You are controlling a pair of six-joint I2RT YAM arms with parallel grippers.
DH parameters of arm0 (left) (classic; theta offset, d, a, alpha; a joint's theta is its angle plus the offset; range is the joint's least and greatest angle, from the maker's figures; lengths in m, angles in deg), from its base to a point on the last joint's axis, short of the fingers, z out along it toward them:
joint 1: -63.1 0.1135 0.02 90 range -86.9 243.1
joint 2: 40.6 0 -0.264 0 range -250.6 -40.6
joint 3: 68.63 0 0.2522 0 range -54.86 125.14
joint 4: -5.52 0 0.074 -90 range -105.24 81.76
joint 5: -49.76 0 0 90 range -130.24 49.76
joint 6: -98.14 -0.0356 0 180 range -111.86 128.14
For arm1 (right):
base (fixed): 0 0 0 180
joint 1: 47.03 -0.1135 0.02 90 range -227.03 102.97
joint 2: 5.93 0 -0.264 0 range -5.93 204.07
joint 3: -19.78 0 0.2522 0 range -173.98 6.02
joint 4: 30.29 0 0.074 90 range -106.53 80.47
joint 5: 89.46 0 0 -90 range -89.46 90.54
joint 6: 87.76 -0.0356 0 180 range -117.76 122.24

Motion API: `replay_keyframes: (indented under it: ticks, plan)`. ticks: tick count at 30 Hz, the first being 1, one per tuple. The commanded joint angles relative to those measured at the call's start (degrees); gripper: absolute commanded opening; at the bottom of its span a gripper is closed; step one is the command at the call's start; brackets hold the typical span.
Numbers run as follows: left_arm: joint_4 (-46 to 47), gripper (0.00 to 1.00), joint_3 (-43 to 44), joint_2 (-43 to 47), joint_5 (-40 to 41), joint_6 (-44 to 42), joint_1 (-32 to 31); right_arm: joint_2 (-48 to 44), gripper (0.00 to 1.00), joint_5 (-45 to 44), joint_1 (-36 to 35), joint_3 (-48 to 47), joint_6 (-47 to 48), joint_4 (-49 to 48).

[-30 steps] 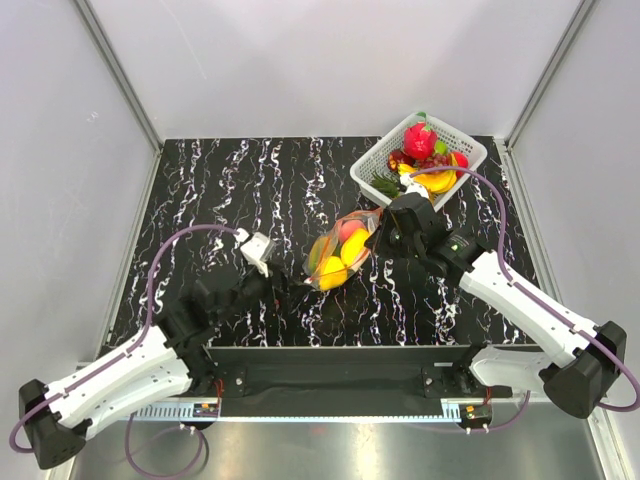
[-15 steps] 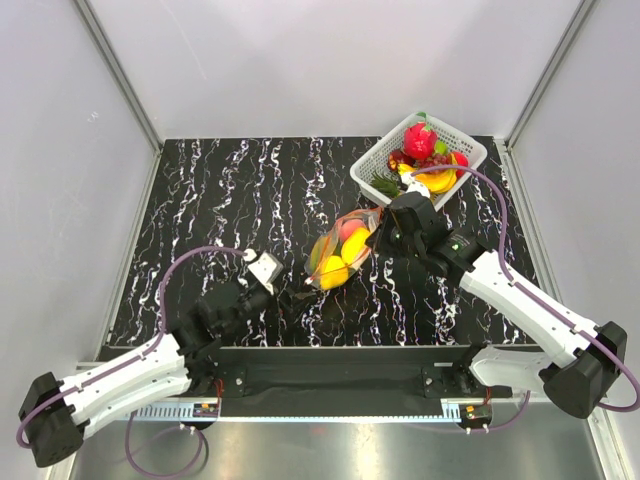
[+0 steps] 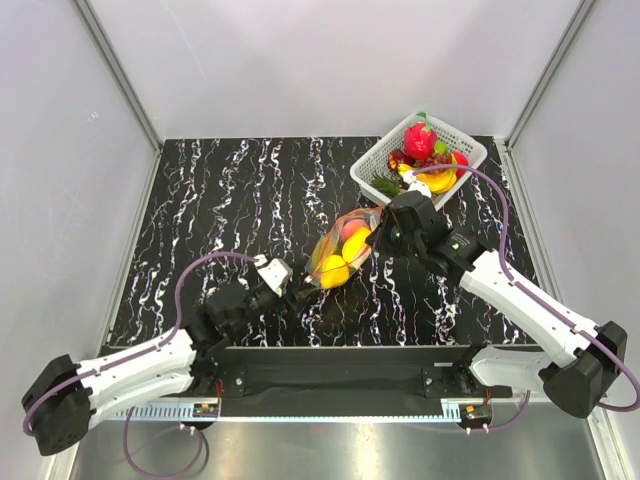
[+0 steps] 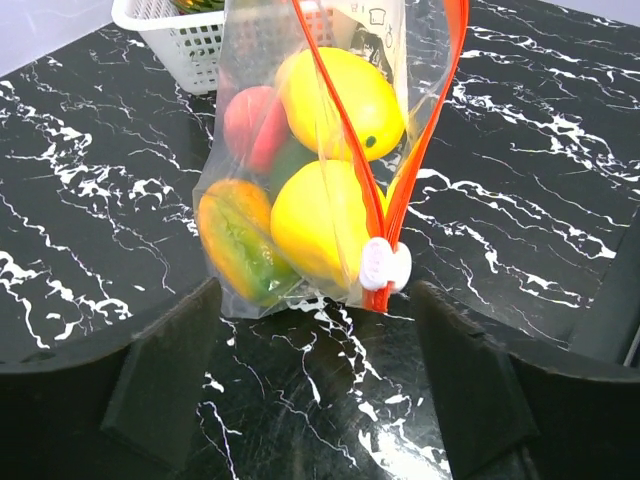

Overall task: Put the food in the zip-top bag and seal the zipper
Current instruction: Zip the zipper food storage bag at the center of the board.

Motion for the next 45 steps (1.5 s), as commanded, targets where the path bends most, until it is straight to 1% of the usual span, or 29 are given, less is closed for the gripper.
replay_keyframes:
  ticks: [1,2,5,6,8,11,12,13,15,16,17,18,19,20,21,23,26,27,29,31,33,34,35,37,38,40,41,44,45]
  plan:
    - [8.95,0.77,0.01,-1.38,-0.42,-1.91,-0.3,-0.53,0.0,-1.49,-0.4,-2.7,-1.05,-1.3]
    - [10.26,0.71,0.01,-2.6,-0.34,-1.91,-0.22,-0.62,0.0,-1.49,-0.4,-2.53,-1.13,-1.47]
    - [13.95,0.65,-0.25,-5.32,-0.34,-1.21,-0.22,-0.62,0.0,-1.4,-0.4,-2.09,-1.4,-1.91]
    - [15.1,0.58,-0.34,-5.86,-0.34,-0.77,-0.22,-0.53,0.0,-1.05,-0.4,-2.0,-1.4,-2.26]
    - [18.43,0.55,-1.04,-7.35,-1.82,-0.33,-0.22,-0.44,0.0,-0.79,-0.4,-1.82,-1.49,-2.44]
    - [18.19,0.45,0.09,-9.37,-3.15,-0.68,-0.22,-0.44,0.0,-0.79,-0.4,-1.47,-1.57,-2.44]
    - [17.75,0.41,0.62,-9.9,-3.32,-0.77,-0.22,-0.62,0.0,-0.79,-0.32,-1.47,-1.57,-2.44]
    - [17.4,0.32,1.32,-10.08,-4.02,-0.94,-0.22,-0.71,0.0,-0.79,-0.32,-1.38,-1.57,-2.27]
    - [15.82,0.24,2.2,-10.0,-4.55,-1.12,-0.22,-1.15,0.0,-0.79,-0.4,-1.21,-1.66,-1.31]
    - [15.03,0.16,3.08,-9.73,-4.64,-1.38,-0.22,-1.41,0.0,-0.53,-0.4,-1.21,-1.49,-0.86]
    - [13.28,0.12,3.61,-9.38,-4.64,-1.64,-0.22,-2.11,0.04,-0.18,-0.4,-1.12,-0.27,-0.69]
    - [12.48,0.08,4.05,-9.12,-4.73,-1.65,-0.22,-2.72,0.13,0.79,-0.4,-1.03,0.79,-0.6]
    - [11.95,0.0,4.92,-8.94,-4.64,-1.65,-0.22,-3.25,0.17,1.32,-0.4,-0.94,1.93,-0.42]
    - [10.99,0.0,5.28,-8.68,-4.82,-1.56,-0.22,-4.56,0.2,1.15,-0.4,-0.94,3.33,-0.16]
    - [10.8,0.0,5.55,-8.59,-4.99,-1.47,-0.22,-5.27,0.28,0.1,-0.4,-0.86,3.87,0.71]
    - [10.45,0.0,6.08,-8.24,-5.43,-1.3,-0.13,-7.29,0.37,-0.78,-0.4,-0.77,5.36,1.68]
    - [9.84,0.0,6.69,-7.97,-5.87,-1.64,-0.22,-9.4,0.51,-1.93,-0.4,-1.82,7.12,5.98]
    - [9.83,0.0,6.78,-7.97,-5.96,-1.82,-0.13,-10.02,0.58,-2.28,-0.4,-2.17,7.74,6.69]
    - [9.4,0.0,7.13,-8.15,-6.84,-2.26,-0.13,-11.59,0.61,-1.76,-0.32,-2.61,10.62,7.14]
    - [9.05,0.0,7.66,-8.24,-8.06,-2.44,-0.04,-13.44,0.64,2.1,-0.32,-1.83,14.31,5.04]
    - [8.87,0.0,8.09,-8.5,-8.51,-2.53,-0.04,-14.15,0.65,6.83,-0.4,-0.07,21.51,0.66]
    - [8.78,0.0,8.27,-8.76,-8.69,-2.44,-0.04,-14.42,0.65,7.73,-0.4,0.54,23.72,-0.67]
    - [8.87,0.0,8.36,-9.03,-8.86,-2.44,-0.04,-14.24,0.66,8.43,-0.32,1.16,28.44,-1.73]
    - [8.95,0.0,8.54,-9.38,-9.39,-2.53,-0.04,-13.89,0.67,14.83,-0.4,1.17,34.25,-4.72]
    - [8.87,0.0,8.54,-9.64,-9.56,-2.44,0.05,-14.24,0.7,17.12,-0.4,2.56,37.85,-8.64]
    - [8.26,0.0,8.71,-9.82,-9.83,-2.35,0.13,-14.68,0.74,20.11,-0.4,3.71,41.82,-11.75]
    - [7.47,0.0,8.97,-9.73,-9.92,-1.92,0.13,-14.33,0.8,23.44,-0.4,3.63,44.8,-12.72]
    - [3.16,0.0,11.17,-9.21,-10.79,-1.65,0.22,-11.0,0.84,27.23,-0.32,-0.04,50.0,-9.67]
    - [2.55,0.0,11.87,-8.94,-10.97,-1.56,0.31,-10.12,0.85,27.25,-0.4,-0.67,51.06,-9.3]
